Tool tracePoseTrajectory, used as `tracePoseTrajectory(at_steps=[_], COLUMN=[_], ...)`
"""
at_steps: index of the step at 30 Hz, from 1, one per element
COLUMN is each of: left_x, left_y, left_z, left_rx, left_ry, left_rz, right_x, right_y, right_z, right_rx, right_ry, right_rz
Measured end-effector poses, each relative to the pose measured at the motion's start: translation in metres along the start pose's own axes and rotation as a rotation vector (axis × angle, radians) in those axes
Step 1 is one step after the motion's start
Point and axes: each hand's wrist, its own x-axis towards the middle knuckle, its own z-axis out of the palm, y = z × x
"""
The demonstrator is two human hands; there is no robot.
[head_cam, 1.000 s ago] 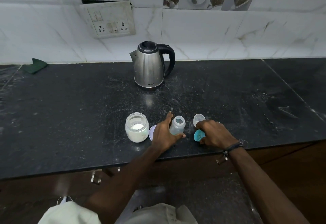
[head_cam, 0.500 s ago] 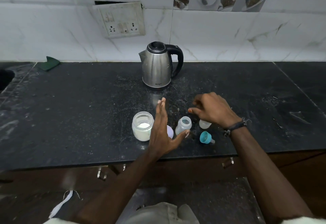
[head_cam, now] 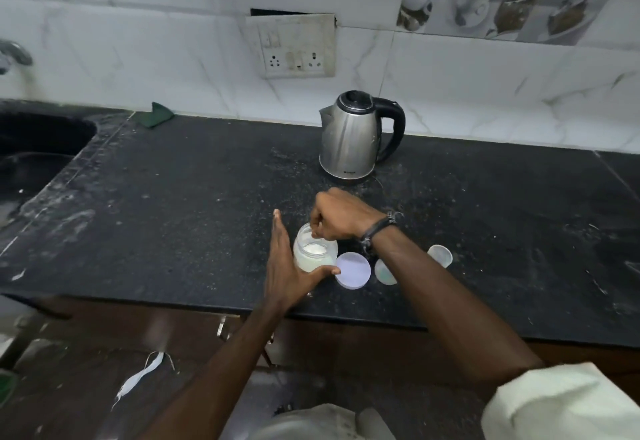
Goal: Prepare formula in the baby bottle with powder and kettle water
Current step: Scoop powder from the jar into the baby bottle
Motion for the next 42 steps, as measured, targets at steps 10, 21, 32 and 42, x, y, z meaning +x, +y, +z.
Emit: tracePoseTrajectory(at_steps=[10,21,32,42], left_x=[-0.001,-0.004,-0.004,-0.003], left_y=[-0.015,-0.010,-0.012,-0.020], left_z=[0.006,0.008,0.005,0.006], left_rx=[-0.112,-0.193,-0.196,-0.178], left_ry=[-0.052,-0.005,-0.015,-0.025], left_rz=[-0.072,-0.106,-0.077,-0.092], right_x=[0.027,0.031,0.037,0.048], right_y=[-0.020,-0.014,-0.014,-0.007], right_z=[0.022,0.035,0.036,0.043], right_rx=[-0.133,-0.060,-0.096,-0.108], right_ry=[-0.306,-0.274,-0.478,-0.603], right_rz=[0.002,0.017,-0.007,-0.086])
